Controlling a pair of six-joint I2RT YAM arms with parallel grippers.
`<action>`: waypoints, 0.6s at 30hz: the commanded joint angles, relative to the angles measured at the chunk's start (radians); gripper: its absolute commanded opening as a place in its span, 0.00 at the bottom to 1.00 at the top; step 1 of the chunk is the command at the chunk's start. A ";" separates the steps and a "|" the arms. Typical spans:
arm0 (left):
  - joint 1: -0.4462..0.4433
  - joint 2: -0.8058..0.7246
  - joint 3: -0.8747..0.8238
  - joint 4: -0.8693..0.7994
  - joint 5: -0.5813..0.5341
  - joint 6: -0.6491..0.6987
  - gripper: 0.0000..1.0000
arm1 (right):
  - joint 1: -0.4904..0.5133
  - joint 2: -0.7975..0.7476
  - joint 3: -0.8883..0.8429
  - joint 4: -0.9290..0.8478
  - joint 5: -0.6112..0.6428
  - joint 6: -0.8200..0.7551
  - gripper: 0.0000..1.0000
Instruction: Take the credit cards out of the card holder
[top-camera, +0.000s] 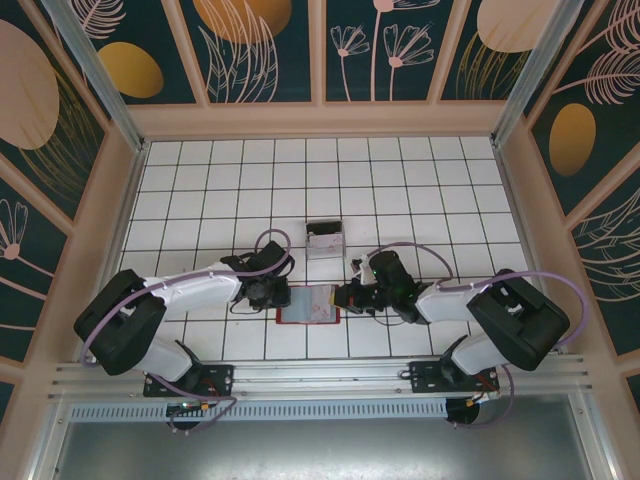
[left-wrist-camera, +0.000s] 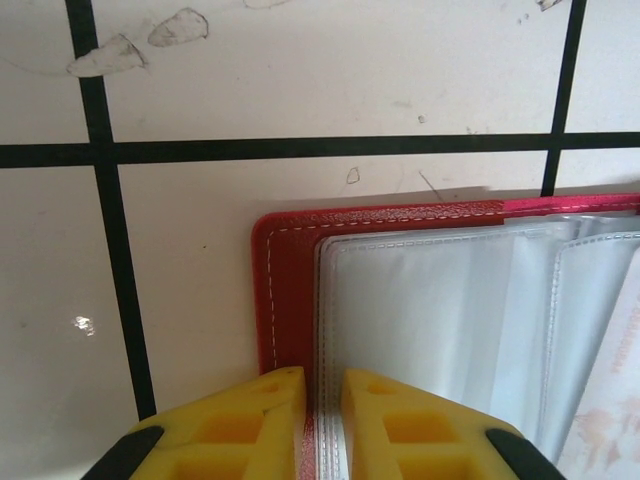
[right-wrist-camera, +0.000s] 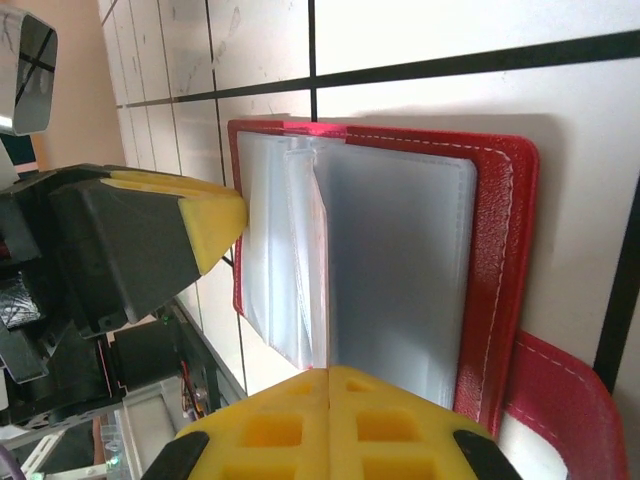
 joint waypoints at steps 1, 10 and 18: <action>-0.003 -0.029 0.009 -0.013 0.035 -0.021 0.22 | -0.009 0.002 -0.025 0.115 -0.043 0.026 0.00; -0.002 -0.064 -0.012 0.059 0.104 -0.052 0.22 | -0.008 0.057 -0.034 0.279 -0.099 0.083 0.00; -0.002 -0.088 -0.028 0.135 0.152 -0.082 0.24 | -0.006 0.094 -0.020 0.293 -0.110 0.087 0.00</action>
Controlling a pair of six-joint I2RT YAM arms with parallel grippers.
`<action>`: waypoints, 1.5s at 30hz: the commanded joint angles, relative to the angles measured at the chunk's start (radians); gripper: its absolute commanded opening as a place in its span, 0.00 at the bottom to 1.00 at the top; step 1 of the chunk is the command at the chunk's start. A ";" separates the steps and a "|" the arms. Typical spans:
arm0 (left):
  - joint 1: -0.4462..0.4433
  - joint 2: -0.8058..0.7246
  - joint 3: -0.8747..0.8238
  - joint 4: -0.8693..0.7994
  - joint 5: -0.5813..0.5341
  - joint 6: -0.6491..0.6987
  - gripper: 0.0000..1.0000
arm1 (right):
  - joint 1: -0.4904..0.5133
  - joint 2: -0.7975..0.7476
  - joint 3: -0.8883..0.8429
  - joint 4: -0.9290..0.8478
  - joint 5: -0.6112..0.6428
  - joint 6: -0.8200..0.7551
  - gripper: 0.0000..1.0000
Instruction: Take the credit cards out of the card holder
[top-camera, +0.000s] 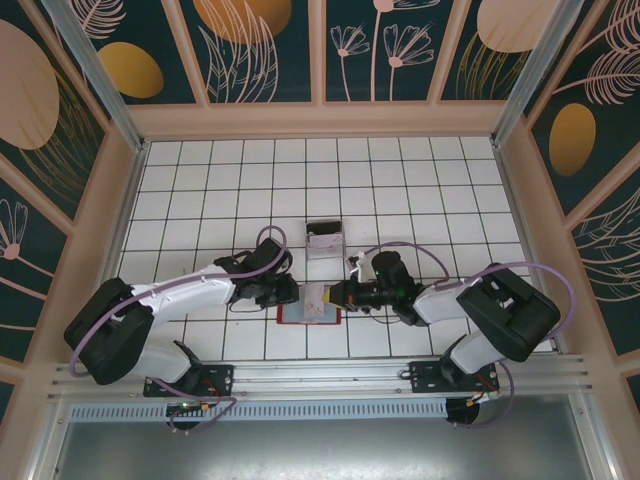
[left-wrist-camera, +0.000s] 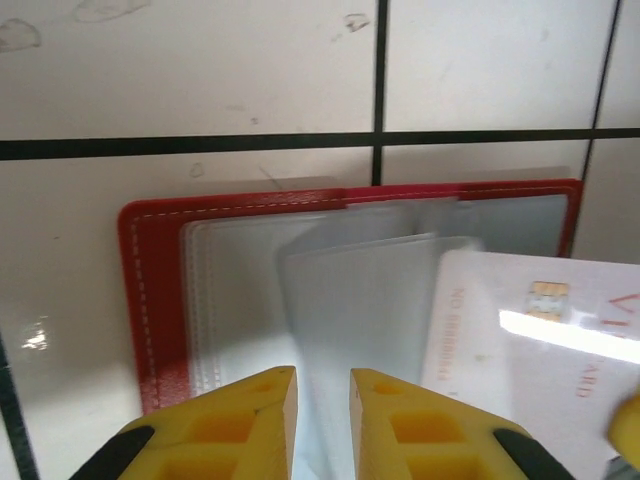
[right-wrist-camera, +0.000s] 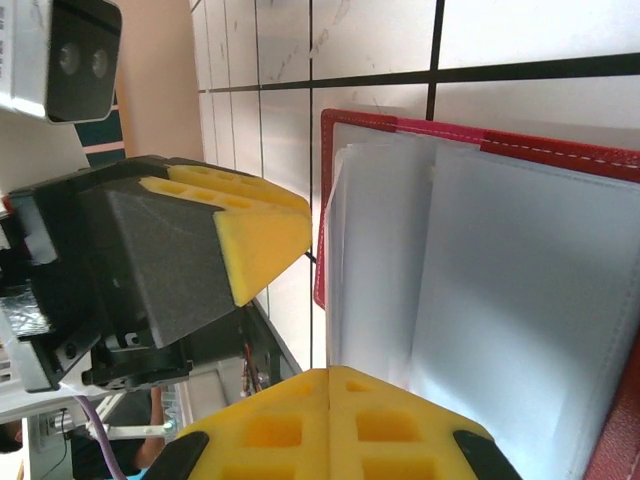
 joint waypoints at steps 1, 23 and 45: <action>-0.002 -0.022 -0.024 0.061 0.042 -0.032 0.24 | -0.003 0.033 0.003 0.050 -0.020 0.009 0.00; -0.002 0.035 -0.038 0.057 0.041 0.010 0.24 | 0.053 0.174 0.109 0.019 -0.014 0.008 0.00; -0.001 0.097 -0.026 -0.021 -0.042 0.045 0.22 | -0.002 -0.037 0.125 -0.395 0.080 -0.147 0.00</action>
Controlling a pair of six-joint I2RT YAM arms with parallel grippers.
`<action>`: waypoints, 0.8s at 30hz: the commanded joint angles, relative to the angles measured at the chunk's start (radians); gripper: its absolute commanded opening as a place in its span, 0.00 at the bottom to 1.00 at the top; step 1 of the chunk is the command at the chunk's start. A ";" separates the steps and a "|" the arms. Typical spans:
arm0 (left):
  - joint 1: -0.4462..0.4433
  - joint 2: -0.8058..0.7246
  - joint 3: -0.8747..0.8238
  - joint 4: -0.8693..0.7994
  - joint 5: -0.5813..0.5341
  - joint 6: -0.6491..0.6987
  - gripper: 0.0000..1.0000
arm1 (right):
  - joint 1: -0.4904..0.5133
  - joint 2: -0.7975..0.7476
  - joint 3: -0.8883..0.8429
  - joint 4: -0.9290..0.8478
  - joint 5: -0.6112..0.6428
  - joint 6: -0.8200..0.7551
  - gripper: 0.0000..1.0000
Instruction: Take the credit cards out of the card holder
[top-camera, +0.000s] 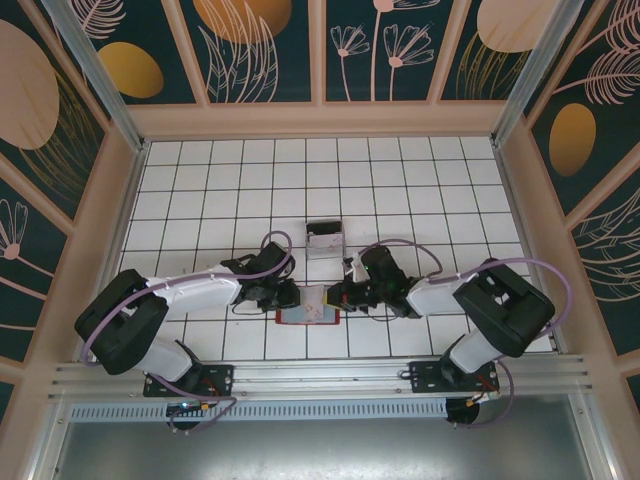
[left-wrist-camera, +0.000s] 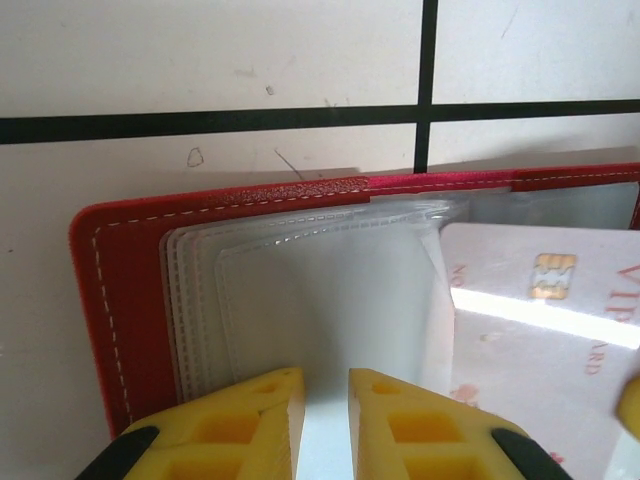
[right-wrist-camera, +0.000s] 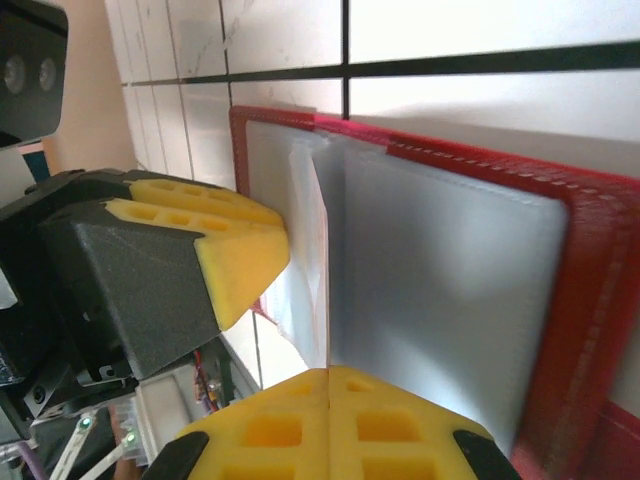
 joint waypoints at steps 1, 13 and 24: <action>-0.001 0.015 0.001 -0.076 -0.062 0.013 0.22 | -0.016 -0.064 0.034 -0.152 0.036 -0.075 0.00; -0.001 -0.106 0.052 -0.103 -0.102 -0.007 0.23 | -0.043 -0.219 0.243 -0.555 0.189 -0.342 0.00; 0.074 -0.176 0.024 -0.083 -0.080 0.029 0.28 | -0.085 -0.134 0.618 -0.874 0.356 -0.941 0.00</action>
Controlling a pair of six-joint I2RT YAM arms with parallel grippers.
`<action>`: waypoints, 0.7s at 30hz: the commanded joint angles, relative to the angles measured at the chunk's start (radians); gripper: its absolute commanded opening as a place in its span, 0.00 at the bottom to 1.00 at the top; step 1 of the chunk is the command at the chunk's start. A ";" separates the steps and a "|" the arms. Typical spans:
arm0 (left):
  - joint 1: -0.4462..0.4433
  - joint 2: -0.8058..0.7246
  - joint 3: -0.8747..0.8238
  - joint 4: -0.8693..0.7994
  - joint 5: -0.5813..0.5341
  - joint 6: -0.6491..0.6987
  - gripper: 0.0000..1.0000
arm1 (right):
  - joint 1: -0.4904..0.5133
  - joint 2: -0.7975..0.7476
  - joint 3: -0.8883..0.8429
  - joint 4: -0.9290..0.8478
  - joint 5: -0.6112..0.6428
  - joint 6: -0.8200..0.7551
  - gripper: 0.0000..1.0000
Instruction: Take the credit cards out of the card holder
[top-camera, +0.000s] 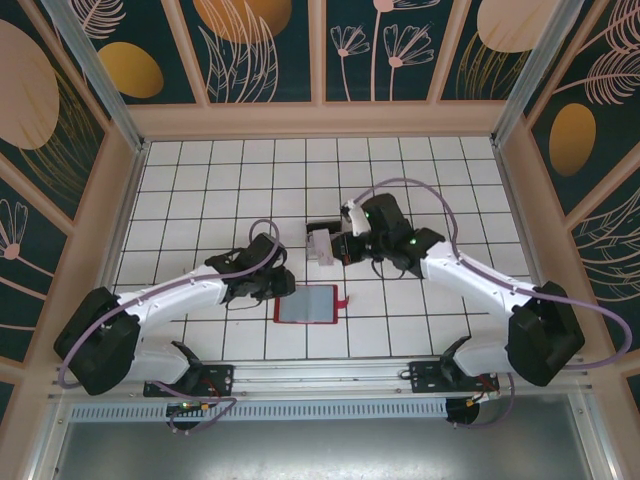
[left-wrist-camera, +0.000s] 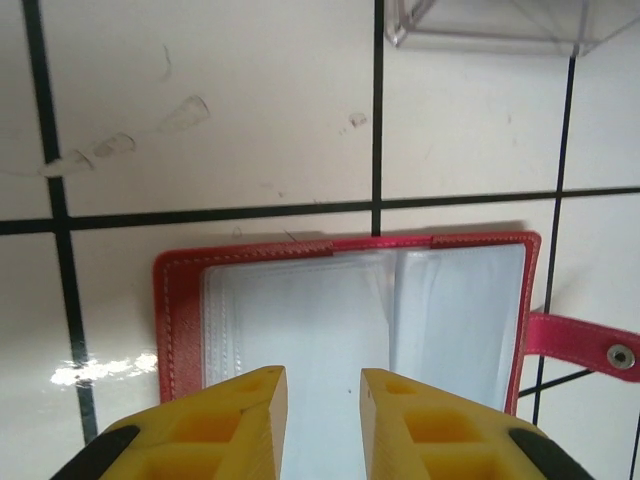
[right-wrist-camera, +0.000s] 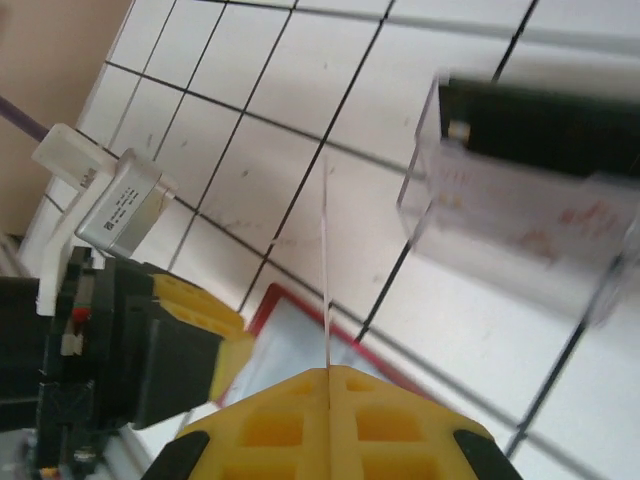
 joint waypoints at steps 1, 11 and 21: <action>0.048 -0.037 -0.024 0.005 0.031 0.030 0.28 | -0.013 0.052 0.121 -0.160 0.082 -0.327 0.00; 0.145 -0.121 -0.108 -0.002 0.058 0.069 0.28 | -0.012 0.246 0.384 -0.426 0.105 -0.931 0.00; 0.156 -0.182 -0.146 -0.015 0.051 0.058 0.28 | 0.029 0.439 0.602 -0.634 0.203 -1.152 0.00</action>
